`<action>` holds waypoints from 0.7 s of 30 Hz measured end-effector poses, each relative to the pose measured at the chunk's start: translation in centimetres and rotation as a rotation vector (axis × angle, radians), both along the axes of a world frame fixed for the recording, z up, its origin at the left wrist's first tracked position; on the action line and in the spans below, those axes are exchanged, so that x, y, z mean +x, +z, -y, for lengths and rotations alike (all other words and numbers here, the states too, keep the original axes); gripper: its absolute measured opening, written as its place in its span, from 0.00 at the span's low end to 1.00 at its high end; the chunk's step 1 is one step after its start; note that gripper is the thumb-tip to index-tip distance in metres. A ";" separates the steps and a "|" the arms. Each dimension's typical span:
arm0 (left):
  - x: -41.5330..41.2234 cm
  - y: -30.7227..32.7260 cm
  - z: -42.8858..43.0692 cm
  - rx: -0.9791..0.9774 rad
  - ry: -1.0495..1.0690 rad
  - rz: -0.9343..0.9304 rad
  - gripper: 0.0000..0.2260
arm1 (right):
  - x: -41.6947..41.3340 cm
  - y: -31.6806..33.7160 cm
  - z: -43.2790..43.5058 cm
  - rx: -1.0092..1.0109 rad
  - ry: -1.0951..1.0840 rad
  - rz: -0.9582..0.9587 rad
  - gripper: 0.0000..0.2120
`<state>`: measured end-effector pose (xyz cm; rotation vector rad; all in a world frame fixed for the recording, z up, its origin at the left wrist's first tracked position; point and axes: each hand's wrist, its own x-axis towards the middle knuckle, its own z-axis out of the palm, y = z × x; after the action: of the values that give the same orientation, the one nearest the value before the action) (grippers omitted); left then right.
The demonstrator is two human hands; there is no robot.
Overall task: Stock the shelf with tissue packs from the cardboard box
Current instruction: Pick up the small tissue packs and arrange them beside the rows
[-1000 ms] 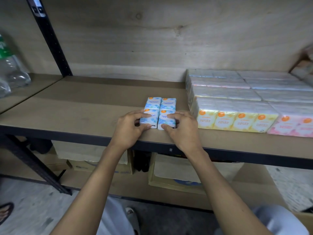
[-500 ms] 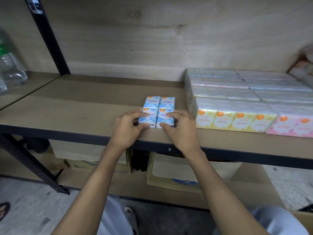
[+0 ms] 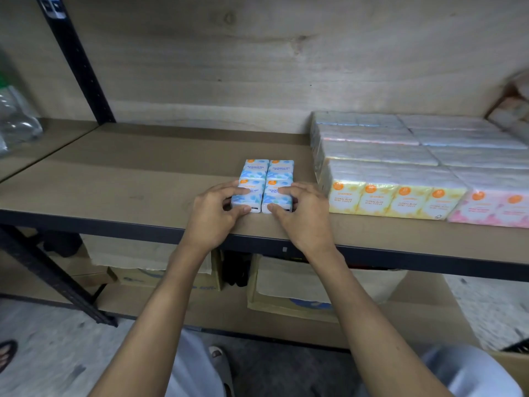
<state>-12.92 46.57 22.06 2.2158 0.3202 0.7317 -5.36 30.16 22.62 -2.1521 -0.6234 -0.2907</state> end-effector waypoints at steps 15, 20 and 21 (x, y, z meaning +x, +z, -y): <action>0.0 0.3 0.2 -0.028 0.005 -0.008 0.16 | -0.1 0.0 -0.1 0.000 -0.016 0.000 0.20; -0.1 0.1 -0.2 -0.062 -0.061 -0.013 0.19 | -0.2 0.0 -0.1 0.001 -0.004 0.001 0.21; 0.1 0.0 -0.5 -0.092 -0.079 -0.005 0.19 | -0.1 -0.1 -0.1 0.015 -0.001 -0.003 0.21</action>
<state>-12.83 47.10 22.09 2.1308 0.2622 0.6564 -5.49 30.28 22.56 -2.1384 -0.6159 -0.2914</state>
